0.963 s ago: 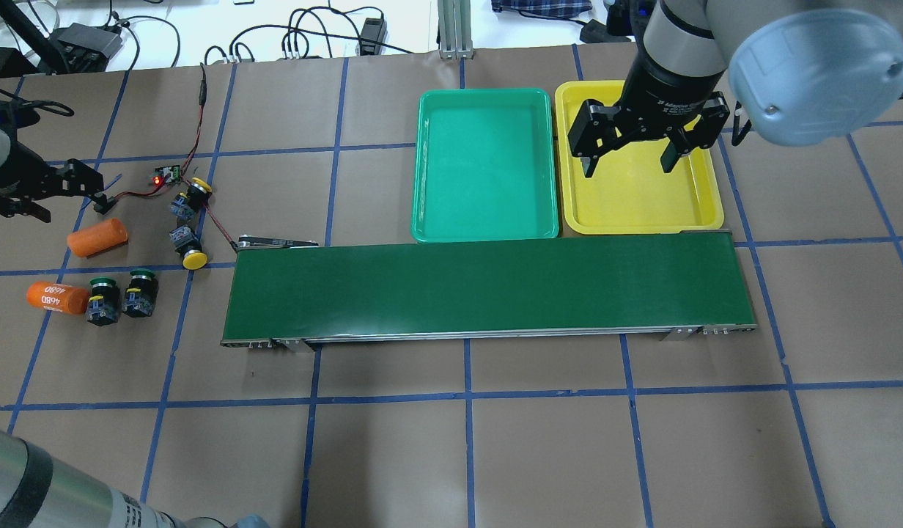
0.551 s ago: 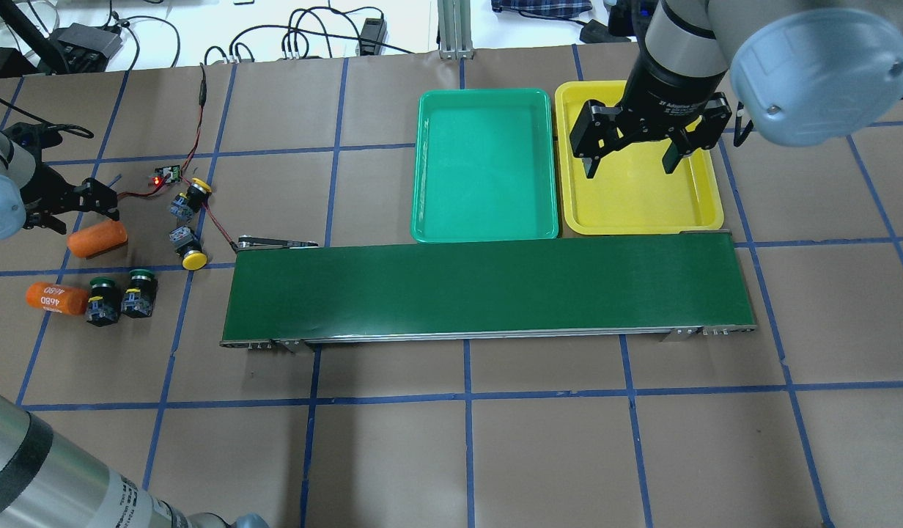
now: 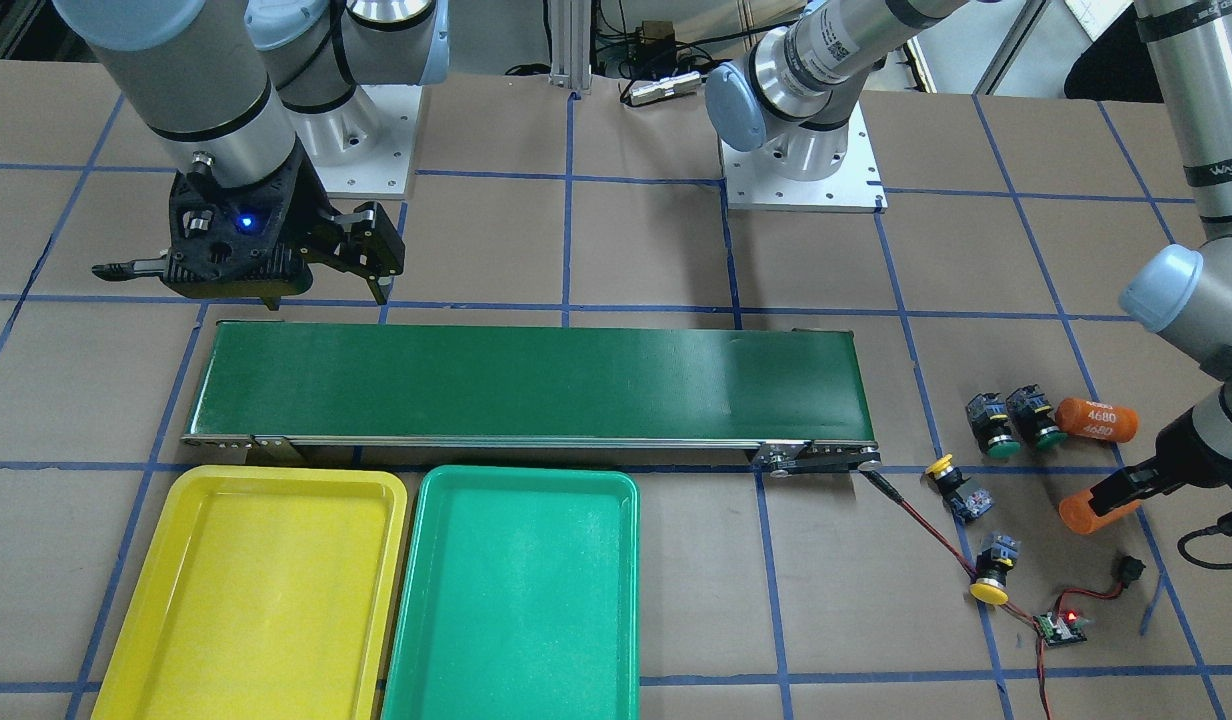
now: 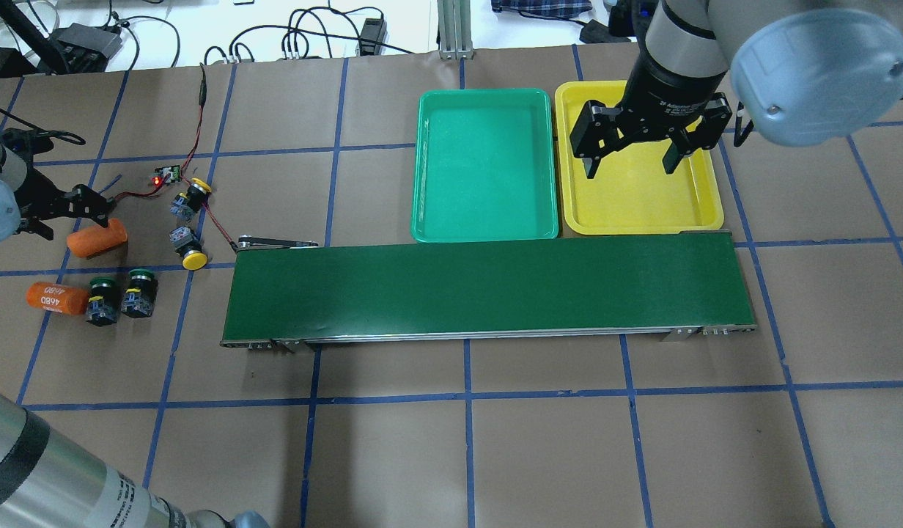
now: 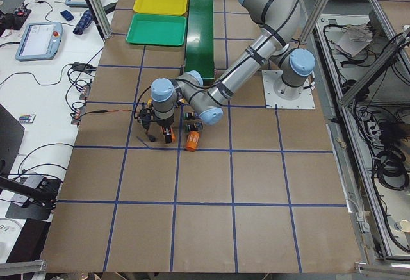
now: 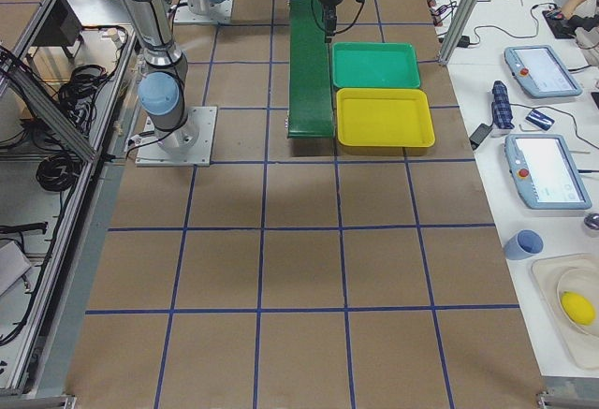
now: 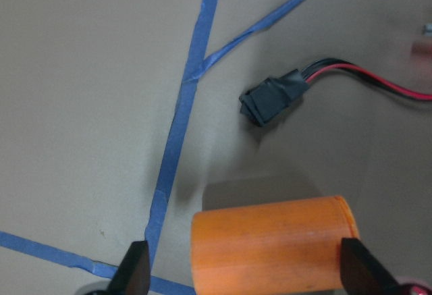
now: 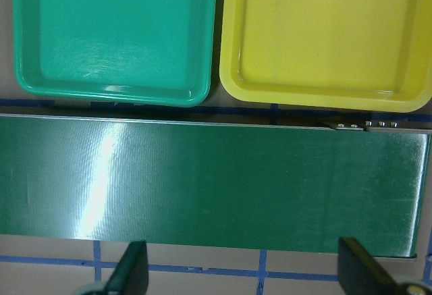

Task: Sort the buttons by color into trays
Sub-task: 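Close the left gripper on the orange capacitor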

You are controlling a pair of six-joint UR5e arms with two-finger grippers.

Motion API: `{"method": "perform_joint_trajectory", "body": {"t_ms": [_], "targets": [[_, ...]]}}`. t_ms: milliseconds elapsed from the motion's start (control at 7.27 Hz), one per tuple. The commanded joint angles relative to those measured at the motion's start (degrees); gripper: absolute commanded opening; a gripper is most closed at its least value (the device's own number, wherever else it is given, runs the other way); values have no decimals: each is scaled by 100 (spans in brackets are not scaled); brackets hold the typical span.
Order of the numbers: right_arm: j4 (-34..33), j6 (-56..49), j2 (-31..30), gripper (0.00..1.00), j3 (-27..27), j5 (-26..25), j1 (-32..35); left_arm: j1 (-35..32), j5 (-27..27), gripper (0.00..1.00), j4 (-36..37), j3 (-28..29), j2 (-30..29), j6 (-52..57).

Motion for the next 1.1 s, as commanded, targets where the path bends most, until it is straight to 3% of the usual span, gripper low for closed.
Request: {"method": "perform_joint_trajectory", "body": {"t_ms": [0, 138, 963], "targets": [[0, 1, 3, 100, -6, -4, 0, -34, -85, 100, 1, -1, 88, 3], [0, 1, 3, 100, 3, -4, 0, 9, -364, 100, -8, -1, 1, 3], [0, -87, 3, 100, 3, -22, -26, 18, -297, 100, -26, -1, -87, 20]]}}
